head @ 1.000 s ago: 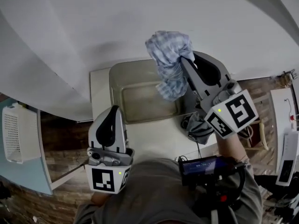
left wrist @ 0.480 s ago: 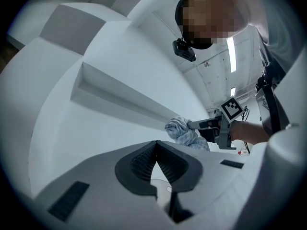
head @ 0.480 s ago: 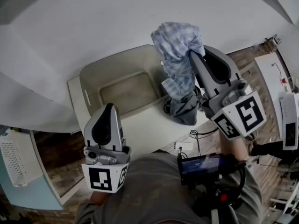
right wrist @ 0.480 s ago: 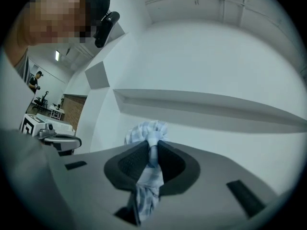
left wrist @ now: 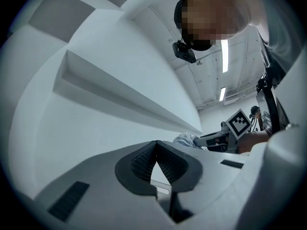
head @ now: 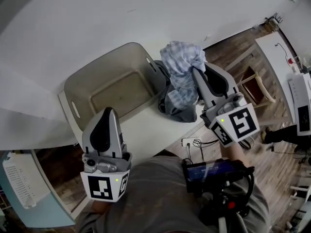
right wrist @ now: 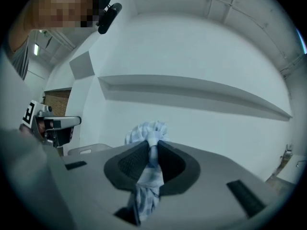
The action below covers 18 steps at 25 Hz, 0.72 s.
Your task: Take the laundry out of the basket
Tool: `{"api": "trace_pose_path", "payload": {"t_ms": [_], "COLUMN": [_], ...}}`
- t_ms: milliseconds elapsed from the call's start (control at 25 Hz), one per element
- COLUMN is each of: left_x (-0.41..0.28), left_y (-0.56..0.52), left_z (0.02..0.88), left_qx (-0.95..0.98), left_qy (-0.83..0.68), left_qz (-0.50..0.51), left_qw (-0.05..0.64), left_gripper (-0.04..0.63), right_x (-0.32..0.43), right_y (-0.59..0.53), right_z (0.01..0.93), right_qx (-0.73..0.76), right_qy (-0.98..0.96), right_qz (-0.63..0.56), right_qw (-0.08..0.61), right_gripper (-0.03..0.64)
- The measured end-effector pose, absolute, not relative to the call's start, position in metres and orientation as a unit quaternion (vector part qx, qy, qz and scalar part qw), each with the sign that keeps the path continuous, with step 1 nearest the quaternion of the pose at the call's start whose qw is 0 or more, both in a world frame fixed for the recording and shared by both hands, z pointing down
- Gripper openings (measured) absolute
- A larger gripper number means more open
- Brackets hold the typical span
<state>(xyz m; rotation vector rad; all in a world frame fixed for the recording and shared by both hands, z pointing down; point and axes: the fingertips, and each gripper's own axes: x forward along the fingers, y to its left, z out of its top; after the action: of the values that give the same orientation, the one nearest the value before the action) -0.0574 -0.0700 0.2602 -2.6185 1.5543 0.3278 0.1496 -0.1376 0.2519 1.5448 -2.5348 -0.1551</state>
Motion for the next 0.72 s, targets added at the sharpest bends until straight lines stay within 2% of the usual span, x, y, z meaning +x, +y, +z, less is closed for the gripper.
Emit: {"api": "trace_pose_path", "payload": {"t_ms": [400,720], "left_x": [-0.010,-0.017], "left_y": [-0.073,-0.078], "left_z": [0.246,0.249], "left_qx": [-0.855,-0.849], "left_qy": [0.513,0.523], "left_qz": [0.057,0.047], "left_qw": [0.051,0.052], "left_gripper": [0.008,0.008], "right_x": [0.212,0.212], "right_y": [-0.143,-0.155], "right_z": [0.340,0.409], "right_qx": [0.541,0.539], "right_qy": [-0.830,-0.824], "right_qz": [0.002,0.045], "right_qw": [0.139,0.172], "right_gripper": [0.067,0.078]}}
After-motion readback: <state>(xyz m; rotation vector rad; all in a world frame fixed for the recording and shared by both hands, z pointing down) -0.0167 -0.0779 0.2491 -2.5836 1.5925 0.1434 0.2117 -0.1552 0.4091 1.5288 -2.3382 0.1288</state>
